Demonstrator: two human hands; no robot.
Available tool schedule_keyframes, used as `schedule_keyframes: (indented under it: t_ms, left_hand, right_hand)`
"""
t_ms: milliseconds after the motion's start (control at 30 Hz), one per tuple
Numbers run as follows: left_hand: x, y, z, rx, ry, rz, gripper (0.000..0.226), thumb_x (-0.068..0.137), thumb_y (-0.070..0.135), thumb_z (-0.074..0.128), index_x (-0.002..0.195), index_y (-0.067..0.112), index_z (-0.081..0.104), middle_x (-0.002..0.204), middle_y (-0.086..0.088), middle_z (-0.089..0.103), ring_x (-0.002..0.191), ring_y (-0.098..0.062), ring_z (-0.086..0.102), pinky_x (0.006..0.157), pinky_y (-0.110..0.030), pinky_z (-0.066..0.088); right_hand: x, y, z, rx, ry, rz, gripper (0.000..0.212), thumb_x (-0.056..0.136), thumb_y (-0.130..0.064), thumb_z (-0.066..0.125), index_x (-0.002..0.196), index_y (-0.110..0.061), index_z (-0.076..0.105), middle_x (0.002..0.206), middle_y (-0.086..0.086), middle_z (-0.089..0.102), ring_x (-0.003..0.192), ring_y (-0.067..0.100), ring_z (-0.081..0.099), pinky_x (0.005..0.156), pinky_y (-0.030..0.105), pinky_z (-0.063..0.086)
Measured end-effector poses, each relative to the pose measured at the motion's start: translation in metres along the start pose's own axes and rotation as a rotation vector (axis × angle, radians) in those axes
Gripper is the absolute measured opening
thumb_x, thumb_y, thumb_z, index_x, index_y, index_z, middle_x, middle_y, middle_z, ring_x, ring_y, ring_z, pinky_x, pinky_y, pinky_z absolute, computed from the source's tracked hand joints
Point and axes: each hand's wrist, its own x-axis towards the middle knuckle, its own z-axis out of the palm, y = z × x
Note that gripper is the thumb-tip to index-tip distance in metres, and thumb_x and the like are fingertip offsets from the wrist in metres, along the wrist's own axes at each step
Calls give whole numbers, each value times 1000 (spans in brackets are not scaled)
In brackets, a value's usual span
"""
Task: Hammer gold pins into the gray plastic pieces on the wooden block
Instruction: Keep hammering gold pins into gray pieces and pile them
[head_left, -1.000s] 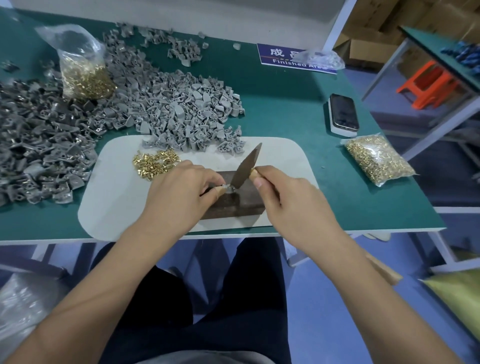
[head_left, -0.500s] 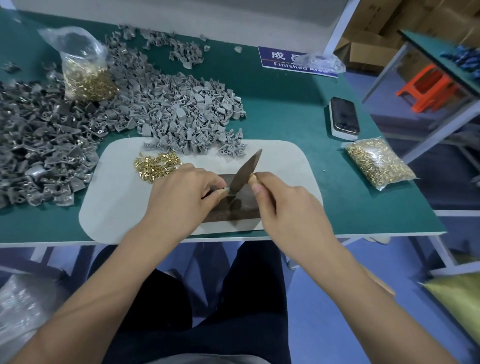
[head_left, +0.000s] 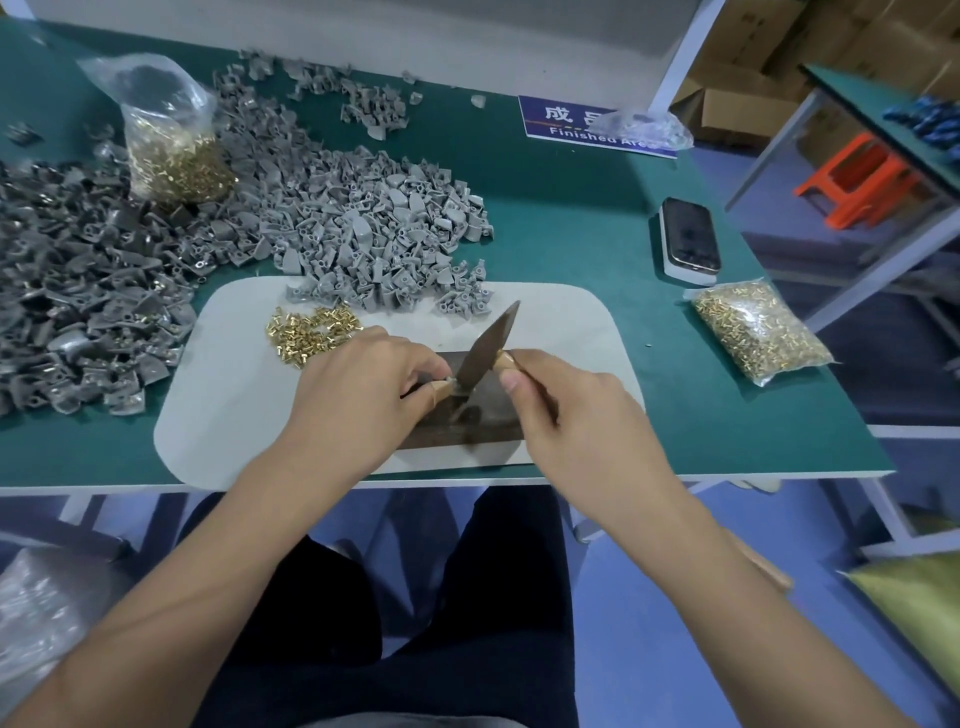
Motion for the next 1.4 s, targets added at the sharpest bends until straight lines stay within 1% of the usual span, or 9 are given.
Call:
schedule_keyframes:
  t_ms: [133, 267, 433, 533, 667, 933, 1133, 1300, 1400]
  left_hand:
    - [0, 1, -1, -7, -25, -9, 10, 90, 51, 66, 95, 45, 71, 75, 12, 56, 89, -14, 55, 62, -32, 33]
    - [0, 2, -1, -5, -38, -25, 11, 91, 51, 65, 96, 45, 71, 74, 11, 56, 90, -15, 56, 63, -32, 35]
    - [-1, 2, -2, -18, -43, -30, 10, 90, 51, 67, 96, 45, 72, 69, 13, 53, 88, -14, 55, 64, -32, 40]
    - [-1, 2, -2, -33, -33, -19, 8, 90, 49, 68, 94, 43, 72, 65, 15, 52, 85, -13, 52, 63, -32, 37]
    - [-2, 6, -2, -52, -28, -8, 6, 92, 43, 68, 96, 40, 71, 62, 17, 46, 83, -10, 44, 63, -31, 35]
    - [-28, 1, -21, -84, 90, 7, 9, 87, 34, 64, 95, 34, 69, 73, 13, 47, 88, -6, 47, 59, -27, 32]
    - [-57, -46, -38, -87, 140, -166, 8, 86, 36, 64, 93, 37, 67, 75, 13, 49, 87, -2, 46, 61, -27, 34]
    - [-80, -91, -48, -74, 198, -334, 7, 88, 38, 65, 95, 37, 69, 75, 13, 48, 86, -4, 45, 59, -16, 28]
    - [-93, -114, -52, -29, 219, -440, 6, 89, 38, 65, 95, 36, 68, 79, 13, 49, 92, -6, 48, 59, -26, 33]
  right_hand:
    - [11, 22, -3, 7, 155, 144, 27, 102, -54, 38, 124, -49, 54, 71, -21, 57, 72, 15, 48, 63, 33, 45]
    - [24, 49, 12, -166, 115, 327, 35, 103, -23, 43, 134, -28, 57, 96, 6, 54, 81, 34, 51, 69, 39, 37]
    - [21, 55, 29, -216, 63, 396, 51, 96, -3, 44, 139, -26, 57, 101, 11, 48, 104, 35, 44, 75, 37, 38]
    - [21, 51, 27, -278, 129, 287, 34, 99, -15, 51, 127, -23, 68, 110, 11, 53, 109, 33, 42, 91, 40, 41]
    - [19, 30, 17, 172, 277, -76, 15, 96, -16, 66, 106, -18, 78, 101, 0, 67, 102, 22, 59, 90, 32, 48]
    - [27, -12, 35, 228, 44, -303, 9, 90, -14, 71, 95, -21, 74, 89, -10, 69, 91, 19, 62, 83, 41, 51]
    - [48, -60, 68, 238, -120, -392, 11, 88, -14, 73, 93, -25, 72, 86, -15, 65, 89, 11, 57, 80, 32, 48]
    - [67, -105, 108, 257, -197, -496, 10, 87, -15, 70, 91, -25, 72, 85, -14, 64, 87, 12, 56, 80, 38, 50]
    - [76, -130, 136, 209, -272, -504, 8, 88, -20, 67, 90, -27, 72, 84, -12, 66, 86, 14, 57, 79, 41, 50]
